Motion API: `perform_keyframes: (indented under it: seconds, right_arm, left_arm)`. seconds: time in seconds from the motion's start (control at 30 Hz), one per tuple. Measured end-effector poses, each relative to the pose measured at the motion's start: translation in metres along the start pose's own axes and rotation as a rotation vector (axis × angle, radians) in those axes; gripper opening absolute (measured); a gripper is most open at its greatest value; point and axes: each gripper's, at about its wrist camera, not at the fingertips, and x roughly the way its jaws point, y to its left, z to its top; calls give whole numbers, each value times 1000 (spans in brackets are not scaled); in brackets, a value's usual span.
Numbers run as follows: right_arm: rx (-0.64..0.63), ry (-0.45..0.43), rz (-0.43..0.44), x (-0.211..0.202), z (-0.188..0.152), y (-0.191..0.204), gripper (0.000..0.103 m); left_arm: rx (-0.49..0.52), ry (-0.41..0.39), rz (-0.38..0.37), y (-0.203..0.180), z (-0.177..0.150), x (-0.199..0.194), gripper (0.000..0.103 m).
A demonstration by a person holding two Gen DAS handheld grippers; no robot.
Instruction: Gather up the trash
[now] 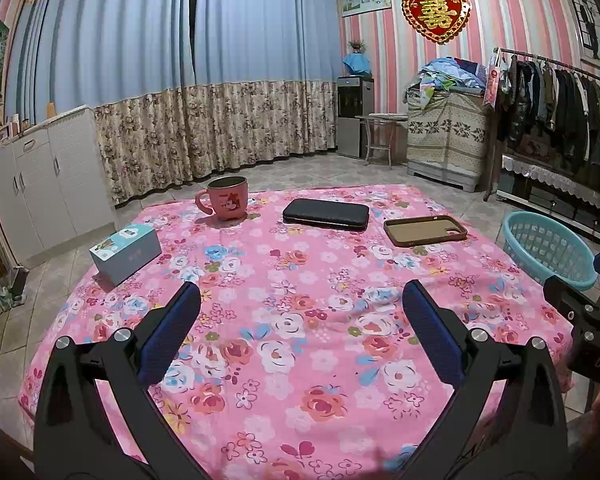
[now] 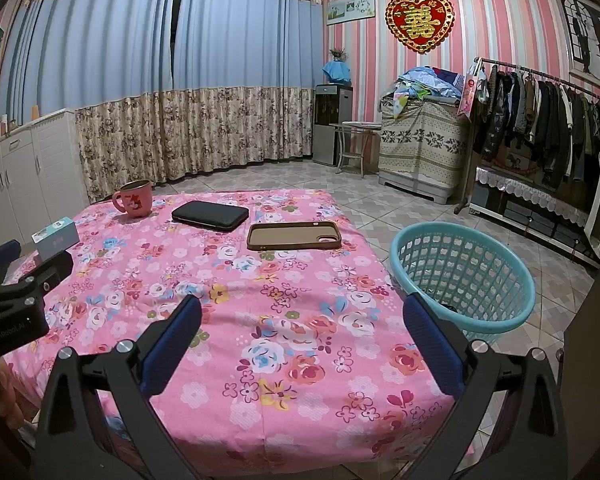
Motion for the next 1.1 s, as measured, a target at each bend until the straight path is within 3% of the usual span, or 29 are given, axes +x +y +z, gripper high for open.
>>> perform_keyframes:
  seconds: [1.1]
  right_arm:
    - [-3,-8,2,1,2,2,98]
  left_arm:
    - [5,-6,19,9,-1,0,98]
